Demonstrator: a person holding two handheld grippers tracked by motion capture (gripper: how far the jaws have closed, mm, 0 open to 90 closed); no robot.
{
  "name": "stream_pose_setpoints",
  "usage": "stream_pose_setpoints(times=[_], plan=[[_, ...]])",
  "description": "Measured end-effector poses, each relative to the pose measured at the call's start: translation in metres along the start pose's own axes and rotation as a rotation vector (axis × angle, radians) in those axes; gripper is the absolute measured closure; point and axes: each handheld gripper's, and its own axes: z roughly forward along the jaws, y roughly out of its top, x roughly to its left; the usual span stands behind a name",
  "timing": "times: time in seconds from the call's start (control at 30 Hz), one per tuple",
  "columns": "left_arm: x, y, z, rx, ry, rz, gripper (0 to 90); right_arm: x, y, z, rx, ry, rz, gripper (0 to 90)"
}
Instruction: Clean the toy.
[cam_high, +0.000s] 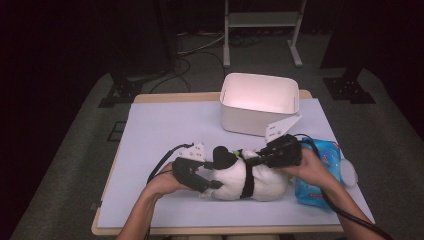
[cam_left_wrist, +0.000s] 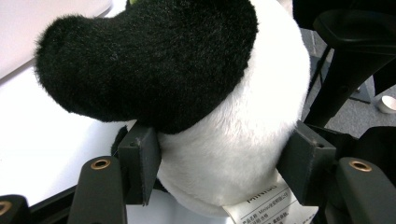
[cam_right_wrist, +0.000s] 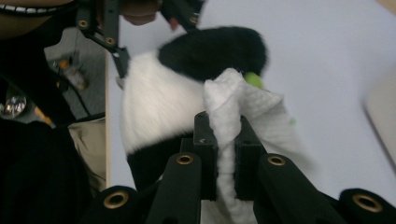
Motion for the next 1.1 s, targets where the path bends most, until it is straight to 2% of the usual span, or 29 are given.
stream_pose_setpoints(times=[0.1, 0.2, 0.3, 0.67, 0.77, 0.93, 1.03, 1.07, 1.1], plan=[[0.0, -0.002, 0.0, 0.005, -0.002, -0.002, 35.5, 0.005, 0.01, 0.009, 0.039, -0.003, -0.037, 80.1], [0.0, -0.003, 0.0, -0.001, -0.006, -0.007, 35.0, 0.003, 0.009, 0.005, 0.045, 0.003, -0.016, 67.2], [-0.001, -0.002, 0.001, -0.002, -0.006, -0.006, 34.6, 0.003, 0.005, -0.003, 0.041, 0.013, -0.018, 62.4], [0.0, -0.001, 0.001, -0.005, -0.014, -0.007, 33.1, 0.003, -0.004, -0.024, 0.034, -0.014, -0.029, 55.7], [0.0, -0.001, 0.001, -0.003, -0.015, -0.007, 32.8, 0.004, -0.007, -0.03, 0.05, -0.026, -0.041, 54.3], [-0.001, -0.001, 0.001, 0.001, -0.014, -0.003, 32.6, 0.008, -0.014, -0.039, 0.073, -0.051, -0.085, 55.7], [-0.001, -0.001, 0.002, 0.0, -0.014, -0.004, 32.6, 0.009, -0.019, -0.042, 0.093, -0.067, -0.102, 62.9], [-0.001, 0.0, 0.002, 0.0, -0.014, -0.004, 32.6, 0.009, -0.021, -0.043, 0.094, -0.062, -0.099, 70.5], [-0.001, 0.0, 0.002, -0.005, -0.015, -0.009, 32.7, 0.009, -0.024, -0.044, 0.095, -0.058, -0.106, 73.5]])
